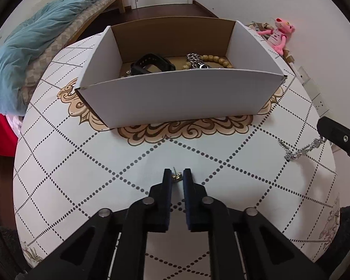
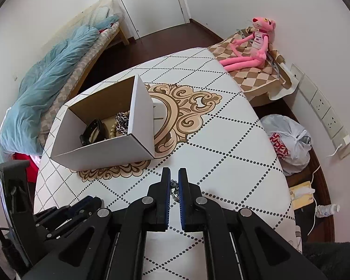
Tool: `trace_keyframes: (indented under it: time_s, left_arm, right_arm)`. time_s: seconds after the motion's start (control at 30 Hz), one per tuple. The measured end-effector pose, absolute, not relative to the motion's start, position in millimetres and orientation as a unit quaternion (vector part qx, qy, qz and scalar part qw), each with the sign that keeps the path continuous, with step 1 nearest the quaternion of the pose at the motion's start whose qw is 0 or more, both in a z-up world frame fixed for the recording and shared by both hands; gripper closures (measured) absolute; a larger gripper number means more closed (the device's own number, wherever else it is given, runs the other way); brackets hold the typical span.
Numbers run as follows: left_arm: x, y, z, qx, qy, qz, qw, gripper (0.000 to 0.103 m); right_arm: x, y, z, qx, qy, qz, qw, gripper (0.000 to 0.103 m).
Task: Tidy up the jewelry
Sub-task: 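Grasp the small gold earring with the left tool while the right tool grasps the silver chain necklace, then carry the earring and necklace into the white box and open both tools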
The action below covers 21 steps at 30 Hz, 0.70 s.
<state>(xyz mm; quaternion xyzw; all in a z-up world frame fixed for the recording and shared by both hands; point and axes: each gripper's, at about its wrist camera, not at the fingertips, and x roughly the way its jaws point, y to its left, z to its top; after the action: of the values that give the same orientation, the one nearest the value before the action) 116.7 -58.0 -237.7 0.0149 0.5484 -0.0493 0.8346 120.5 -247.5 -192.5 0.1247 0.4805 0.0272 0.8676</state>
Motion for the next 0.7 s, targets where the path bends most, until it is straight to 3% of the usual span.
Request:
trace_keyframes:
  time_s: [0.4, 0.7]
  left_arm:
    - [113, -37, -176, -0.036, 0.521, -0.088, 0.848, 0.097]
    - [151, -19, -115, -0.058, 0.495, -0.12, 0.859, 0.097]
  right_arm:
    - [119, -256, -126, 0.171, 0.43, 0.073, 0.883, 0.097]
    - [149, -237, -65, 0.167, 0.397, 0.127, 0.894, 0.097]
